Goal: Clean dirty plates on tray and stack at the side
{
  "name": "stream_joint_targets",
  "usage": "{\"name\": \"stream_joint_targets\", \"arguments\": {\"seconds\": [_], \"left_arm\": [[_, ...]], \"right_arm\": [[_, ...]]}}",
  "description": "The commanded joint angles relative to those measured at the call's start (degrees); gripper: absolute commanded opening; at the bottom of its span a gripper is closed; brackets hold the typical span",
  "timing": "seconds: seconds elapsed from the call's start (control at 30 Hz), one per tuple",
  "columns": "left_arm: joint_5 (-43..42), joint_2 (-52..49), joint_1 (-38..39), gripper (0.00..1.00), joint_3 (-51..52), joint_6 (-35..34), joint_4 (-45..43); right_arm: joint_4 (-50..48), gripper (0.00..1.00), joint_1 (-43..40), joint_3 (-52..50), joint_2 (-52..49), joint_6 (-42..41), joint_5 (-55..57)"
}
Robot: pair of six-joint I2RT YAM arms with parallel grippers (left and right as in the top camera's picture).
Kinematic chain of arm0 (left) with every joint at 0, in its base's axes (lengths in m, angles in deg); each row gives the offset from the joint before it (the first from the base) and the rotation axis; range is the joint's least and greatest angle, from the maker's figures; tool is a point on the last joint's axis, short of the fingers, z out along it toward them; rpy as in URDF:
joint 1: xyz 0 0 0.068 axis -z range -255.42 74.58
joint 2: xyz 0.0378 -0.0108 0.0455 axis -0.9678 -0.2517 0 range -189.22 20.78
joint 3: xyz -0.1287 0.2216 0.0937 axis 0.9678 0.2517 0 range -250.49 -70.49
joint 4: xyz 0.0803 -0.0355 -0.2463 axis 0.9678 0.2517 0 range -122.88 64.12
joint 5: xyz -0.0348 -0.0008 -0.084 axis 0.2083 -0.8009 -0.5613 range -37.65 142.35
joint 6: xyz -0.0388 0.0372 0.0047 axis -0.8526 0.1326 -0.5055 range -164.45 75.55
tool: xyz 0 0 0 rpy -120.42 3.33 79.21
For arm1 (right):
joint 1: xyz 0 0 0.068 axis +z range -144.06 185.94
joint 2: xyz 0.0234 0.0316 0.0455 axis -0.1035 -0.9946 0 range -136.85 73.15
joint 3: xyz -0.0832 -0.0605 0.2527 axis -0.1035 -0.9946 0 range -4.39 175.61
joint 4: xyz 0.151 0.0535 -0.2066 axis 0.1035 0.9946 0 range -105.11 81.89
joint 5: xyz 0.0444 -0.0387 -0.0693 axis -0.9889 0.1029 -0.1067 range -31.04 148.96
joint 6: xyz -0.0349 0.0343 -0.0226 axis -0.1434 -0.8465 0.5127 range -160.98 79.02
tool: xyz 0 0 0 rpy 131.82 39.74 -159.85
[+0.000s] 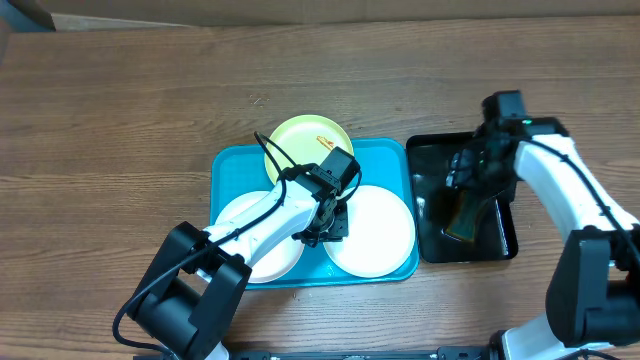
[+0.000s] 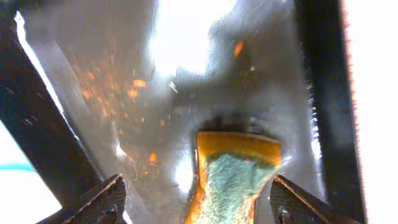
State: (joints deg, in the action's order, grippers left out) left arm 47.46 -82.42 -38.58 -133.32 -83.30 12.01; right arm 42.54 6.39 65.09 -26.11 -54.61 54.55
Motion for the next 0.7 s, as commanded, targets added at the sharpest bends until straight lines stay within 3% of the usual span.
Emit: {"name": "stream_joint_targets", "arguments": {"seconds": [0.0,0.17,0.33,0.67], "left_arm": [[0.26,-0.57,0.37,0.32,0.13,0.48,-0.15],[0.37,-0.57,0.37,0.29,0.44,0.48,-0.87],[0.35,-0.57,0.37,0.25,0.92,0.48,-1.49],[0.22,-0.59,0.33,0.25,0.96,0.48,-0.90]], "right_arm": [[-0.11,0.75,-3.65,2.54,0.26,0.37,-6.82],[0.15,0.77,-6.08,2.56,0.26,1.70,-8.13],[0.09,1.00,-6.10,2.56,0.26,1.66,-8.13],[-0.50,1.00,-6.10,2.56,0.26,1.66,-8.13]]}}
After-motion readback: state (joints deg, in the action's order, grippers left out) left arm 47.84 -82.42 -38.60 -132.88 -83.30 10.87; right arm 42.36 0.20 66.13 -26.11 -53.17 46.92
